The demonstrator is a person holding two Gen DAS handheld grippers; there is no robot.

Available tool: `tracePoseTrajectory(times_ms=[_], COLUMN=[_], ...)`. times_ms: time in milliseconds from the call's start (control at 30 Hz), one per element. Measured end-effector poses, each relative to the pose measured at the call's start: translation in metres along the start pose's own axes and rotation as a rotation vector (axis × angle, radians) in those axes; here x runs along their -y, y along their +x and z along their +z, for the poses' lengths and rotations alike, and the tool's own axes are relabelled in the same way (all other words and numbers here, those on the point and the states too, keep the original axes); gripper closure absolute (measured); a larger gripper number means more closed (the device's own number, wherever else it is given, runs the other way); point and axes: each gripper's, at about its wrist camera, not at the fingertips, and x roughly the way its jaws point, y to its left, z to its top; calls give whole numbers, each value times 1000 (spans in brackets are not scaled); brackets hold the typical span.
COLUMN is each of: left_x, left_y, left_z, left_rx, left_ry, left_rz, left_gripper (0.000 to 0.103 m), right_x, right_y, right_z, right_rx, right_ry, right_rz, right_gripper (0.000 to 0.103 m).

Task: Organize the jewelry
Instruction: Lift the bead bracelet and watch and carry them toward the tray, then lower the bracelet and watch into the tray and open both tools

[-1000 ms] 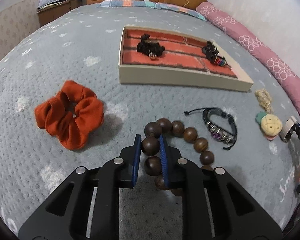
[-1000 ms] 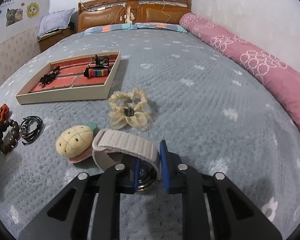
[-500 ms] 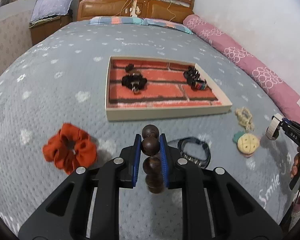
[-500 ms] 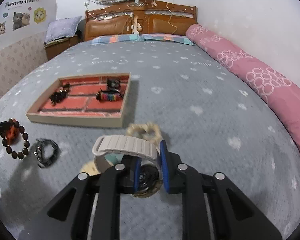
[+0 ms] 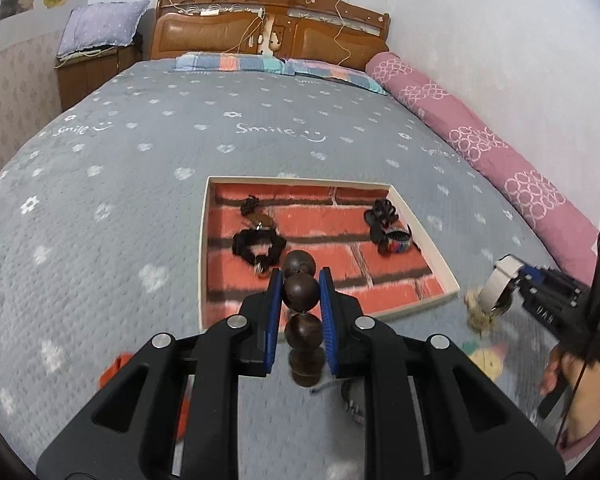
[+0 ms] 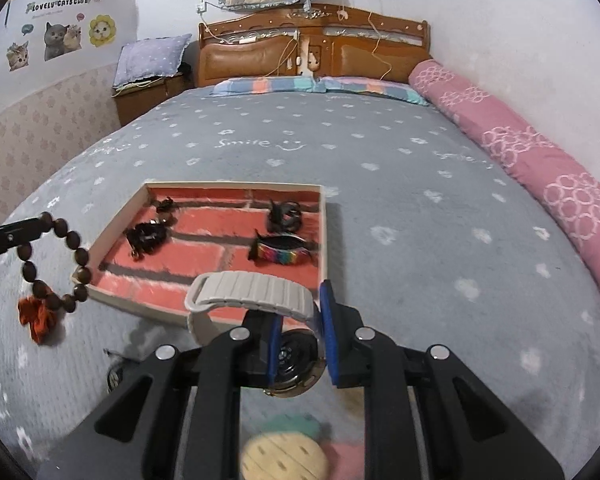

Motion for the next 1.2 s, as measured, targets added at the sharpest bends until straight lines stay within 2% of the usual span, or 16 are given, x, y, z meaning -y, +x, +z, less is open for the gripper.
tracePoseTrajectory(times_ms=[167,300,467,833,1200], left_x=[1,-8,-27,-67,-60], left_y=[38,63,89,120,126], left_z=[15,22,16,-9,-17], left_rx=[-28,-48,-83,-159,-183], left_ry=[7,-25,-63,-109,-64], left_rz=[6,2,22,107,142], left_gripper=[86,86,86,86,83], right_x=[-10,-9,-5,-12,-15], right_y=[35,64,95,111,110], right_z=[12,15,14,9,4], right_rx=[-32,-65,-101,-130,-183], right_ry=[5,43,95,90,39], right_rz=[-1,2,-3,-20,-47], right_gripper=[84,84,84,84,83])
